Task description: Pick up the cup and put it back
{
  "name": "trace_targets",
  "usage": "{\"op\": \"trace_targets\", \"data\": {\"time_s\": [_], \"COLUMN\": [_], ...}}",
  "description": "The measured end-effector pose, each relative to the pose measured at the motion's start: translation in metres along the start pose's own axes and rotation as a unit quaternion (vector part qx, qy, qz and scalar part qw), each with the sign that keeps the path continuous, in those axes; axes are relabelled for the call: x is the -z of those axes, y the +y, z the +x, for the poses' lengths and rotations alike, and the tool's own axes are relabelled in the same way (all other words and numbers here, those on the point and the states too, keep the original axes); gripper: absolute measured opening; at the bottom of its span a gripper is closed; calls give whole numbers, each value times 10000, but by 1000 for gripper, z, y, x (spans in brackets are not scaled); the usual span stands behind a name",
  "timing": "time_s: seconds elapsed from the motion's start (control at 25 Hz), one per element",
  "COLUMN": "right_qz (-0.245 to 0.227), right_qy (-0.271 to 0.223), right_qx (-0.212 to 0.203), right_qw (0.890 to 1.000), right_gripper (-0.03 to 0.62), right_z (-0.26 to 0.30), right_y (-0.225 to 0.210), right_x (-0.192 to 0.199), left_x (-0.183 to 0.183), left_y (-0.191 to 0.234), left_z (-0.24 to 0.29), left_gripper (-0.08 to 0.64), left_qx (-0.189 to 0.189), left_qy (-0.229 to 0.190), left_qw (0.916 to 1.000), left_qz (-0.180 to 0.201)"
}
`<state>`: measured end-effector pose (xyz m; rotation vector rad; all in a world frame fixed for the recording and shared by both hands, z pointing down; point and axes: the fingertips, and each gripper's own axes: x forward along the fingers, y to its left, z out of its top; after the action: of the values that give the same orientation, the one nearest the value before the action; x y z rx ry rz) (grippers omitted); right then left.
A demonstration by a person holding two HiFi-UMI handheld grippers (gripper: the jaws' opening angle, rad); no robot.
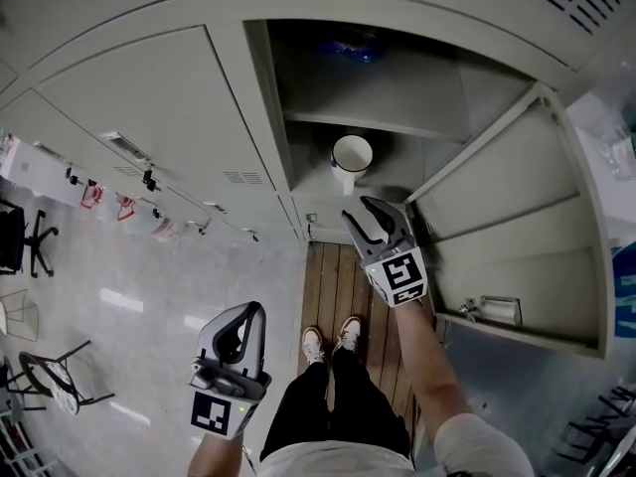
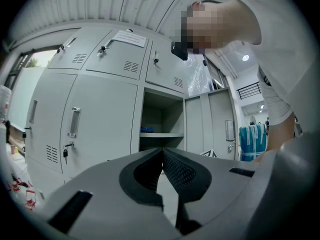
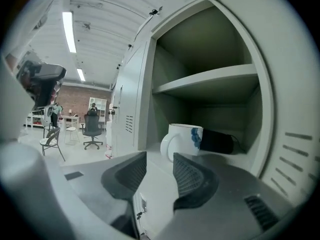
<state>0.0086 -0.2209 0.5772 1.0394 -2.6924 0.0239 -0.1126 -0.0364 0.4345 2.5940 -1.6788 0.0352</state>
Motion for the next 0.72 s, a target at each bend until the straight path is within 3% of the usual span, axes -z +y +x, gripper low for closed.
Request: {"op": "trace_targets", "data": {"time_s": [0.28, 0.72], "right_qz": [560, 666], "right_qy": [83, -35], "right_qx": [-103, 89], "right_qw": [9983, 9977], "right_gripper": [130, 41], "right_z": [-28, -81], "right_y": [15, 34], "right_x": [-4, -50], "left_x": [-10, -46], "left_y": [-9, -7], "left_z": [-2, -24], "left_gripper": [21, 21], "left_qx": [237, 274], "left_qy": [-16, -385], "left_qw": [9997, 9988], "left_qz": [18, 123]}}
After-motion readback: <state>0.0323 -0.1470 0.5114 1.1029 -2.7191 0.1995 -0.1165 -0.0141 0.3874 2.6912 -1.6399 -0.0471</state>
